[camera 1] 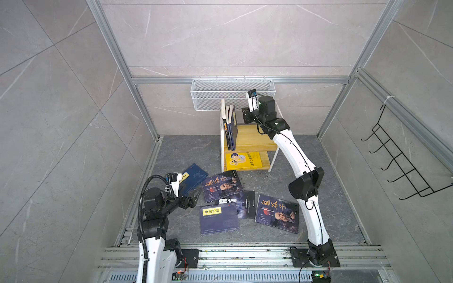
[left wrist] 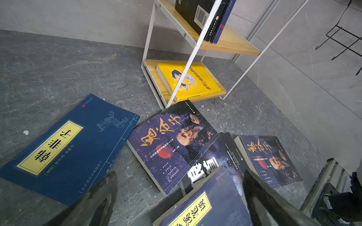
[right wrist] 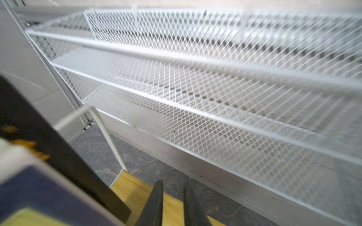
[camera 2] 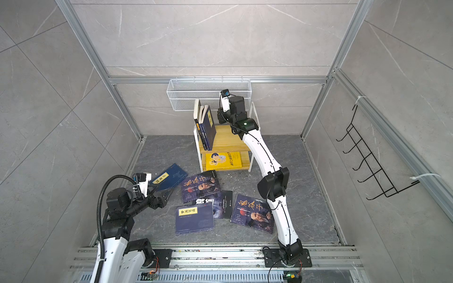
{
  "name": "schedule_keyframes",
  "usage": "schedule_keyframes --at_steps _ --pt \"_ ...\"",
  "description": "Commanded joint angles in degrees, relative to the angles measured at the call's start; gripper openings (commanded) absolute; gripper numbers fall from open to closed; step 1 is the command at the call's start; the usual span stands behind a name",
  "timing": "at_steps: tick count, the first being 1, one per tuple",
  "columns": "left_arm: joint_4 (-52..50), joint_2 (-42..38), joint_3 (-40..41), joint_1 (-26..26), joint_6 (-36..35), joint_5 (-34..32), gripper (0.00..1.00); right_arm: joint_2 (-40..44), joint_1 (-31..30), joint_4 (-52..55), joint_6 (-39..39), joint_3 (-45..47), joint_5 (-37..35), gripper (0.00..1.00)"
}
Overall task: Stacking books/files
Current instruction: Place the book on the bookshelf, then pick up the book from the middle-left of the table.
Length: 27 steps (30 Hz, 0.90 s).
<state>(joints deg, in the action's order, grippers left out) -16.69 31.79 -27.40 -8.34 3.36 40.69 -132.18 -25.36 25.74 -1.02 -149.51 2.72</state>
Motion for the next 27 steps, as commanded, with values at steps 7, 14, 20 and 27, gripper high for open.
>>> schedule_keyframes --at_steps 7,14,20,27 --pt "-0.67 1.98 -3.45 -0.36 4.94 -5.68 1.0 19.02 -2.27 0.66 4.28 16.57 -6.59 0.33" --pt "-2.38 7.44 -6.08 -0.71 7.98 -17.08 1.0 41.74 -6.4 -14.33 4.09 50.72 -9.49 0.7" --pt "-2.52 13.87 -6.83 -3.35 12.03 -16.87 0.99 53.2 -11.96 -17.5 2.94 68.7 -10.77 0.7" --pt "-2.12 30.48 -8.95 -21.59 28.0 -5.57 0.99 55.57 -22.39 -21.15 4.45 80.38 -12.89 0.65"
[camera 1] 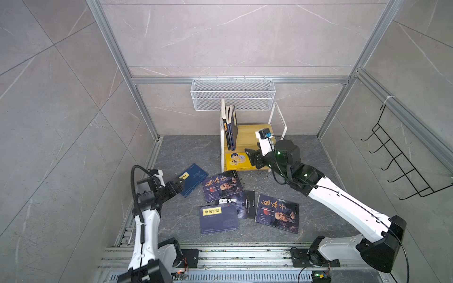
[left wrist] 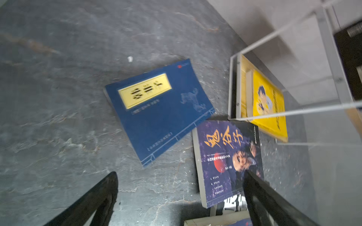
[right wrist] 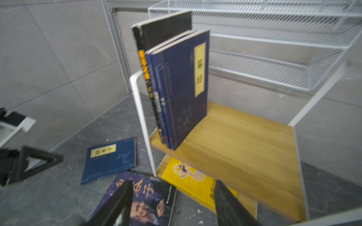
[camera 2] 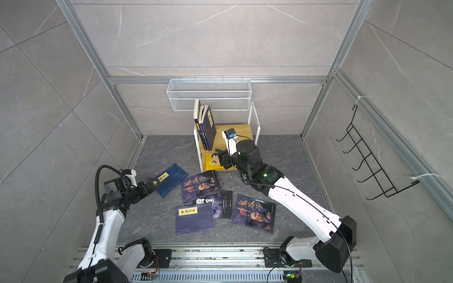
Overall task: Stacking books/files
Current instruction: Pick up the book from the middle-left of the table.
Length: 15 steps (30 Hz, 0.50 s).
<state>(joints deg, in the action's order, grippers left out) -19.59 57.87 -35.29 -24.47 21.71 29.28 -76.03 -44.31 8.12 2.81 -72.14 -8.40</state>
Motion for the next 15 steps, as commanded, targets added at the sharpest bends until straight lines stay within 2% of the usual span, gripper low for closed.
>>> schedule_keyframes --at_steps 1,8,12,15 --pt "2.23 6.55 -0.78 -6.76 10.98 7.71 0.98 -1.71 -5.34 -3.47 0.52 3.29 -2.76 0.64" --pt "4.47 14.61 -1.49 -7.76 12.5 12.09 0.95 -14.01 -17.15 -4.92 -2.3 -0.83 -9.55 0.59" --pt "3.79 17.91 -2.92 -7.78 11.26 11.4 0.94 -24.85 -21.46 -1.07 -2.99 -11.86 -11.16 0.57" --pt "4.72 21.05 -4.09 -7.81 11.02 11.06 0.92 -33.58 -22.2 2.13 -1.19 -21.04 -10.11 0.57"
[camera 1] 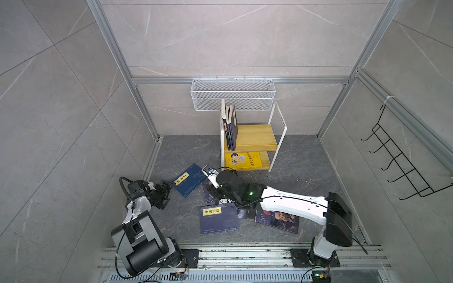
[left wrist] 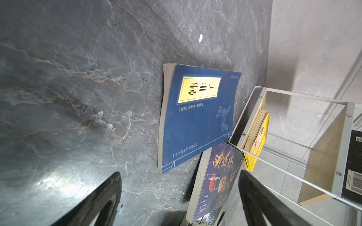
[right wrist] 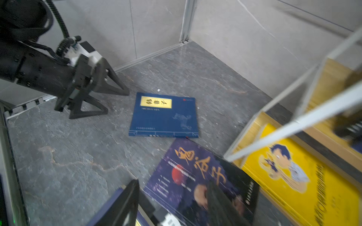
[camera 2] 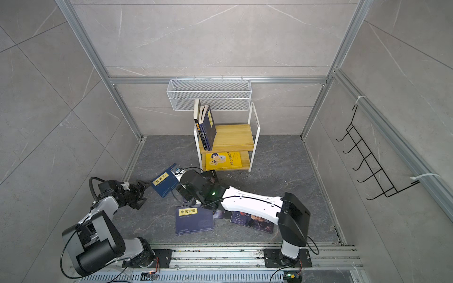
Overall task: Stacking books/files
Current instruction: Pick up the book from the middle-left of the table.
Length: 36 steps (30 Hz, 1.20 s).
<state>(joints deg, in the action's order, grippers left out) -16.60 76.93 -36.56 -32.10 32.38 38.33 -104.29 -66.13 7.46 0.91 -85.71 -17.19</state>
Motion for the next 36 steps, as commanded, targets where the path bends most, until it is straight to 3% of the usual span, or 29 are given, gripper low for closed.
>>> schedule_keyframes --at_steps 1,4,8,12,15,17,21,27,29,36 --pt "1.47 3.19 -3.66 -0.29 0.29 2.11 0.91 -8.02 -0.39 5.19 1.29 -10.9 -1.14 0.57" --pt "0.87 7.25 -7.04 -0.73 -2.28 4.82 0.83 -20.29 -0.49 19.26 4.29 -29.2 -2.79 0.6" --pt "-0.92 13.91 -11.43 -0.77 -2.72 6.06 0.77 -34.22 -0.33 28.68 4.96 -49.05 -4.03 0.62" --pt "-5.43 20.09 -16.13 -0.77 -5.61 6.44 0.74 -51.47 1.66 41.39 9.56 -76.19 -1.12 0.62" --pt "-6.13 23.99 -18.16 -0.64 -5.52 7.62 0.69 -60.04 3.63 44.06 12.69 -88.64 2.51 0.6" --pt "-7.21 26.05 -19.53 -0.65 -5.69 8.58 0.68 -59.99 5.11 41.87 15.59 -86.37 5.06 0.59" --pt "-7.91 28.36 -20.48 -0.57 -6.31 7.91 0.67 -54.4 7.7 29.97 19.27 -69.86 7.43 0.56" --pt "-9.54 31.54 -22.27 -0.34 -7.07 7.6 0.61 -62.37 10.15 33.59 22.89 -80.14 8.22 0.55" --pt "-10.4 33.23 -23.52 -0.15 -7.55 7.83 0.56 -63.14 10.9 31.88 24.61 -78.78 9.67 0.55" --pt "-12.42 36.91 -25.78 0.35 -8.44 7.4 0.57 -63.98 11.09 31.06 26.51 -74.1 11.64 0.54"
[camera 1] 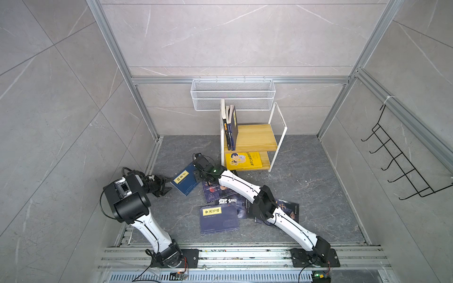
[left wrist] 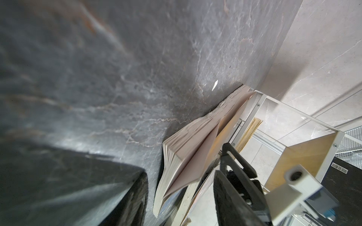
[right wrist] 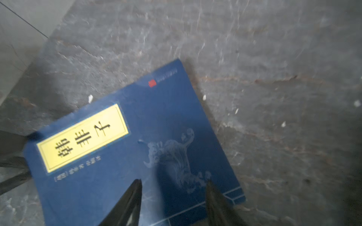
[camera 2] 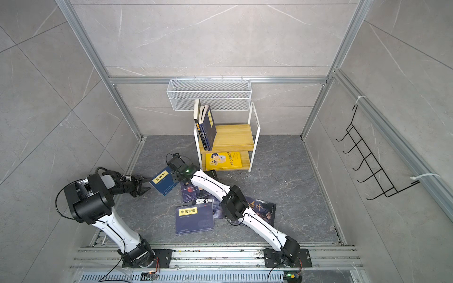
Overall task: Stacking books/files
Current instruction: Pick up the book from the middle-left of the table.
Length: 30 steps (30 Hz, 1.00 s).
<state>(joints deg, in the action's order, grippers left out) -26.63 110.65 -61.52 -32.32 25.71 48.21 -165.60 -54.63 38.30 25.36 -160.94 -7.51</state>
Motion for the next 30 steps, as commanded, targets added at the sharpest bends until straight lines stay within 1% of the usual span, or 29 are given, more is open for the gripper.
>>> schedule_keyframes --at_steps 1,9,11,15,18,21,23,29,30 --pt "-2.79 4.01 -1.33 0.68 -1.72 -2.14 0.58 -3.03 -0.39 0.48 2.37 1.16 2.04 0.54" --pt "-5.85 8.59 -5.65 2.33 -3.69 -2.01 0.57 -3.34 -0.6 1.54 2.85 1.53 3.2 0.54" --pt "-6.87 9.27 -6.95 3.16 -4.51 -1.77 0.53 -3.38 -0.65 2.22 3.01 1.67 3.54 0.54" --pt "-7.48 9.41 -8.25 4.78 -5.42 -1.7 0.51 -3.63 -0.66 1.78 2.68 1.95 3.55 0.54" --pt "-6.67 8.28 -8.03 5.49 -4.97 -0.24 0.46 -3.77 -0.7 2.69 2.92 1.66 3.73 0.54" --pt "-5.9 7.1 -7.81 6.03 -4.99 0.04 0.38 -3.68 -0.67 1.81 2.35 2.54 3.73 0.54" --pt "-6.1 7.58 -8.3 6.37 -4.92 0.5 0.3 -3.98 -0.72 2.1 2.1 2.02 3.3 0.54" --pt "-6.14 6.56 -8.27 6.83 -5.25 1.09 0.0 -3.69 -0.65 1.95 1.55 2.54 3.43 0.54" --pt "-6.12 6.3 -8.22 6.83 -5.14 1.31 0.0 -3.63 -0.65 2.1 1.65 2.46 3.38 0.54"
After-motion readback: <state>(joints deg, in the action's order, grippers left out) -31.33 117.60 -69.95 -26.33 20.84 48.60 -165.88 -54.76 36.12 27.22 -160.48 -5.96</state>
